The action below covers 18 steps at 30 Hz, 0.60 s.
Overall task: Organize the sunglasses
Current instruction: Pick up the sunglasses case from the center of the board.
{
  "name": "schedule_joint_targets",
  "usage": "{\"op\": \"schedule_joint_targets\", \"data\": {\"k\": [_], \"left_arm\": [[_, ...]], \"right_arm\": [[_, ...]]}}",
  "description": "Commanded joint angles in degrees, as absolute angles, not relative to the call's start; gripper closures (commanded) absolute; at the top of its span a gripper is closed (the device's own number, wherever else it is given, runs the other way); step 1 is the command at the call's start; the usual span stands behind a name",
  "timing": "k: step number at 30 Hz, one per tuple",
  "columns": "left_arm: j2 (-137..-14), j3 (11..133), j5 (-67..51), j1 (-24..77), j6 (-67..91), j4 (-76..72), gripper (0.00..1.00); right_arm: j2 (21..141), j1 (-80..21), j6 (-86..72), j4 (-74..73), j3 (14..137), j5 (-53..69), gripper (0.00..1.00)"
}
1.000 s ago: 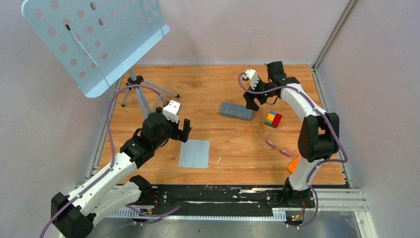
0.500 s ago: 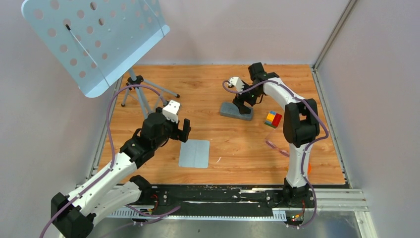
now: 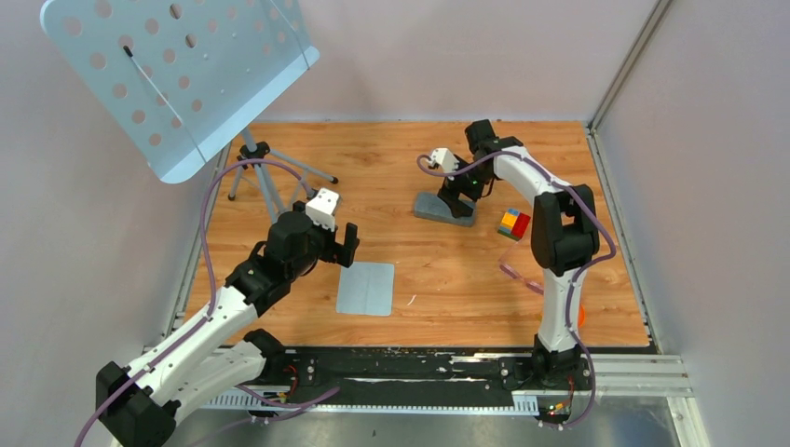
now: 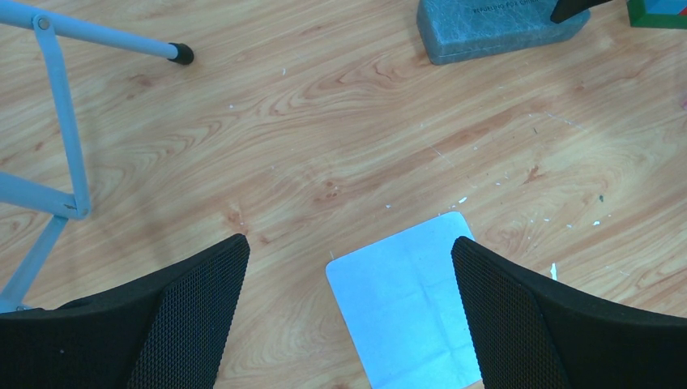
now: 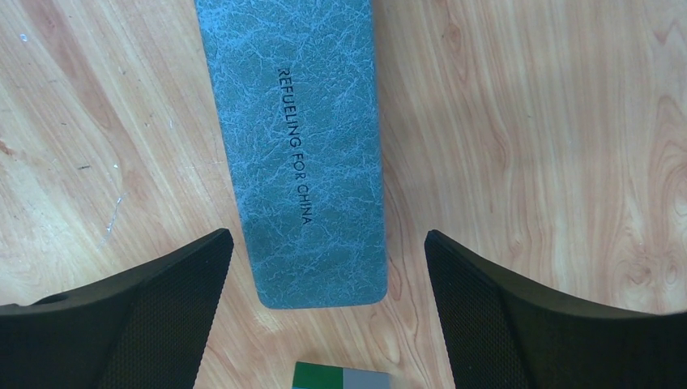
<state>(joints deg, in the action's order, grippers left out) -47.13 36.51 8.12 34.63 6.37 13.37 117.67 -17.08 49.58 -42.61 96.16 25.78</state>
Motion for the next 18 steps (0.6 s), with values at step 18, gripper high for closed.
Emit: {"op": "schedule_joint_targets", "data": {"k": [18], "left_arm": [[-47.1, 36.5, 8.2, 34.6, 6.0, 12.9, 0.0]], "right_arm": [[124.5, -19.0, 50.1, -47.8, 102.2, 23.9, 0.12]]}}
